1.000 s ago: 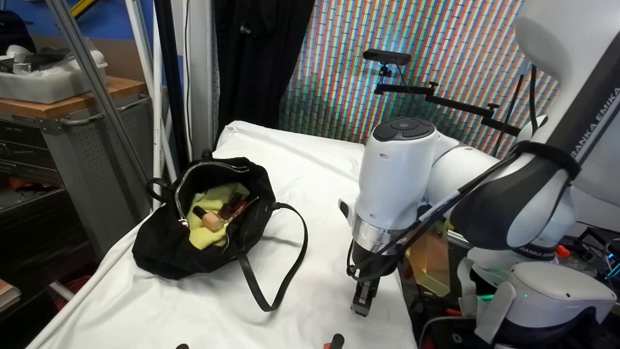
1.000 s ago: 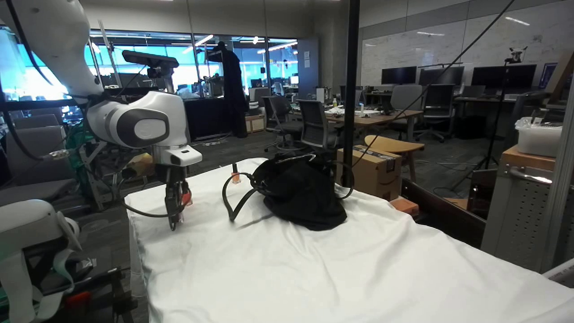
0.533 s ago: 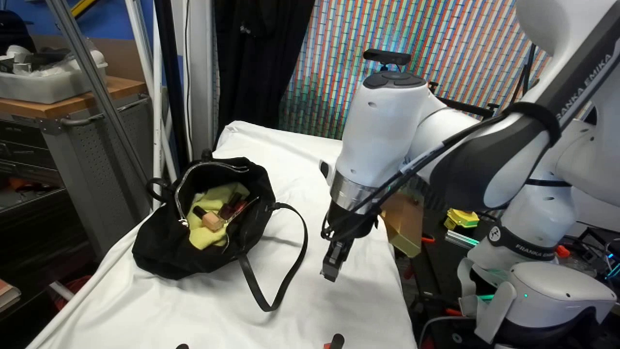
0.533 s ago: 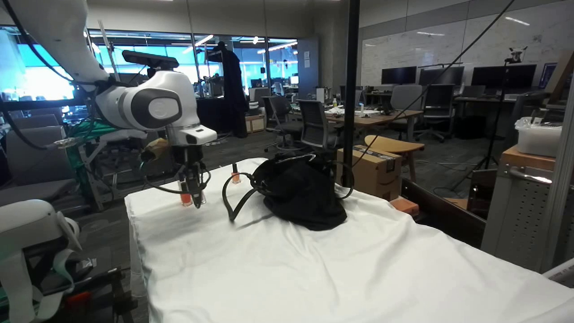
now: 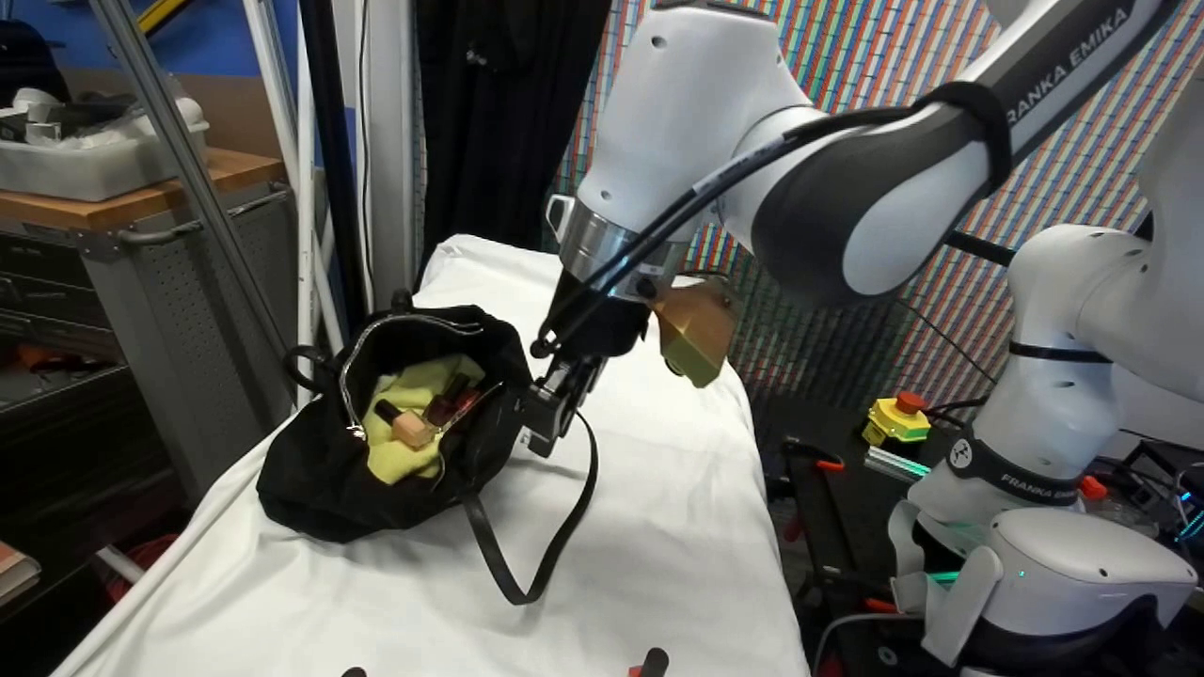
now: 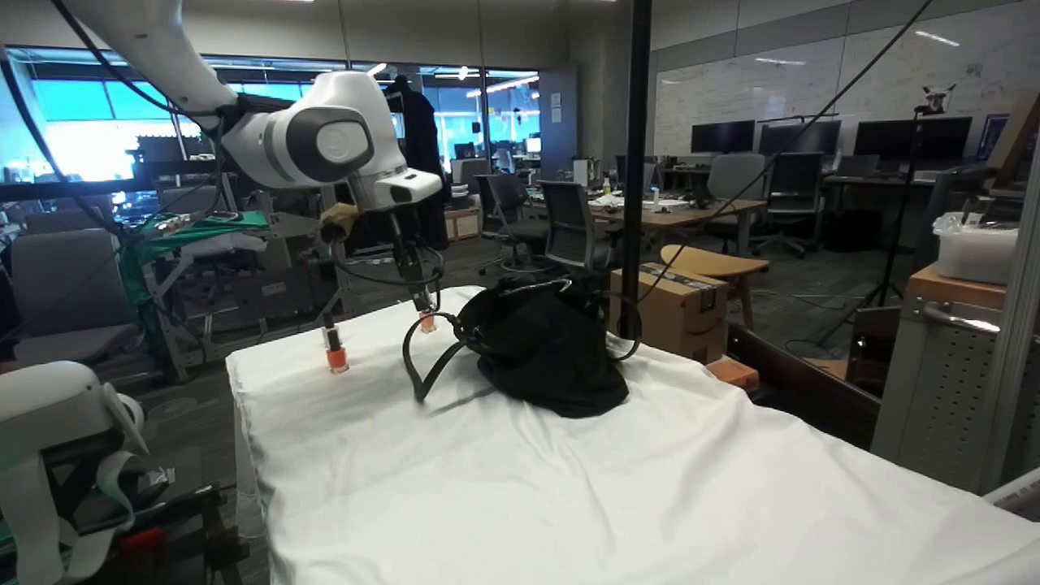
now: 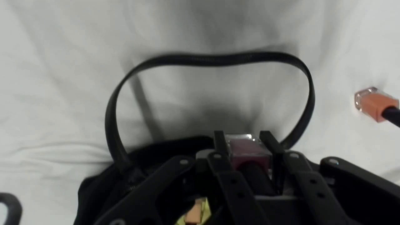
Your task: Put the nail polish bottles in the bag
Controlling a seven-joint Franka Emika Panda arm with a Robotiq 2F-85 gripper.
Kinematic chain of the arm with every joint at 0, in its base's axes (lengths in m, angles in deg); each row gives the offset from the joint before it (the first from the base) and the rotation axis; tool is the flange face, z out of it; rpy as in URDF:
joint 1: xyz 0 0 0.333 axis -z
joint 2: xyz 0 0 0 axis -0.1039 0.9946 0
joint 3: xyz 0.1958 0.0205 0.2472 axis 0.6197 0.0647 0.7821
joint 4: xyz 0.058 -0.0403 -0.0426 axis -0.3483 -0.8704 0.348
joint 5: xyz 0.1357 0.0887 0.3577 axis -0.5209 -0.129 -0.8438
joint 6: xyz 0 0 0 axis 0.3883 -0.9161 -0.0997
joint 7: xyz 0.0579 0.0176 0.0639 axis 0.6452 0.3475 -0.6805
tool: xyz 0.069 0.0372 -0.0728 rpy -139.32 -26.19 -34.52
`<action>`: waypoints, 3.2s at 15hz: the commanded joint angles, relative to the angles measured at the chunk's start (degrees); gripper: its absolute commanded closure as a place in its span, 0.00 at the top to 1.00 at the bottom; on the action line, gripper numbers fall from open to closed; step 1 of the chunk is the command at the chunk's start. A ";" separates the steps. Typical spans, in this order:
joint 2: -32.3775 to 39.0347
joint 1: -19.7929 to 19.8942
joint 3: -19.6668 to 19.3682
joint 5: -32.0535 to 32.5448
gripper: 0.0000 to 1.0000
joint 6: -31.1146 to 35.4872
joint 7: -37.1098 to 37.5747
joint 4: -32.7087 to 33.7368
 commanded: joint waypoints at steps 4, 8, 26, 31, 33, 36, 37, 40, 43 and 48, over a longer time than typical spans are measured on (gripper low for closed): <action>10.04 0.27 -1.32 1.60 0.15 -1.45 -7.44 15.96; 17.21 0.23 -3.21 0.55 0.15 -3.40 -11.85 24.41; 26.35 -0.61 -7.09 0.14 1.00 -13.66 -15.94 38.34; 21.52 -2.03 -5.82 0.45 1.00 -15.94 -16.08 33.10; 18.98 -2.87 -5.37 0.86 1.00 -15.66 -15.43 29.91; 14.91 -3.53 -4.18 0.64 1.00 -16.05 -15.60 24.72; 13.65 -3.58 -3.73 0.51 1.00 -16.41 -15.86 23.33; 10.47 -3.54 -1.86 0.02 1.00 -16.41 -16.94 18.92; 8.57 -3.66 0.12 -0.26 1.00 -16.33 -18.29 16.28; 10.41 -5.19 3.82 -0.13 1.00 -16.13 -20.67 17.27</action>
